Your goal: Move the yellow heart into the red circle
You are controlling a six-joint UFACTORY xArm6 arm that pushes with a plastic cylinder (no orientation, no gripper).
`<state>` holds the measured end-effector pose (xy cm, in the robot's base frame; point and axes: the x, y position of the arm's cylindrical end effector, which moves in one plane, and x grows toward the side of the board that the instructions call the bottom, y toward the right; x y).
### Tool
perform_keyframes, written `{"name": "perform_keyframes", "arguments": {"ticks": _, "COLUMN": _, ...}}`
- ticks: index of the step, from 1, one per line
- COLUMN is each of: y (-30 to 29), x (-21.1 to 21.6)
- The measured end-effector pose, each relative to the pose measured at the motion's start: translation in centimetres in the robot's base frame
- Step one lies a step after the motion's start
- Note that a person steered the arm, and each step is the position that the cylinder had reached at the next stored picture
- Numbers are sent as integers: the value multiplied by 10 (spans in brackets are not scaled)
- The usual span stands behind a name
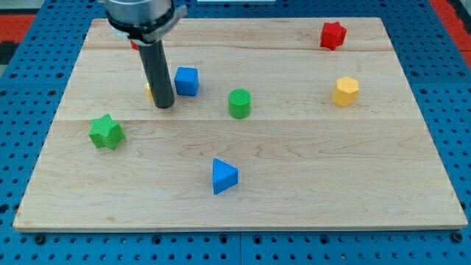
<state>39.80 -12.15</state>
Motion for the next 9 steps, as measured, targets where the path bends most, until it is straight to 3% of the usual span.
{"name": "perform_keyframes", "arguments": {"ticks": 3, "y": -24, "x": -53}}
{"name": "perform_keyframes", "arguments": {"ticks": 4, "y": -81, "x": -53}}
{"name": "perform_keyframes", "arguments": {"ticks": 5, "y": -96, "x": -57}}
{"name": "perform_keyframes", "arguments": {"ticks": 8, "y": -20, "x": -76}}
{"name": "perform_keyframes", "arguments": {"ticks": 9, "y": -86, "x": -77}}
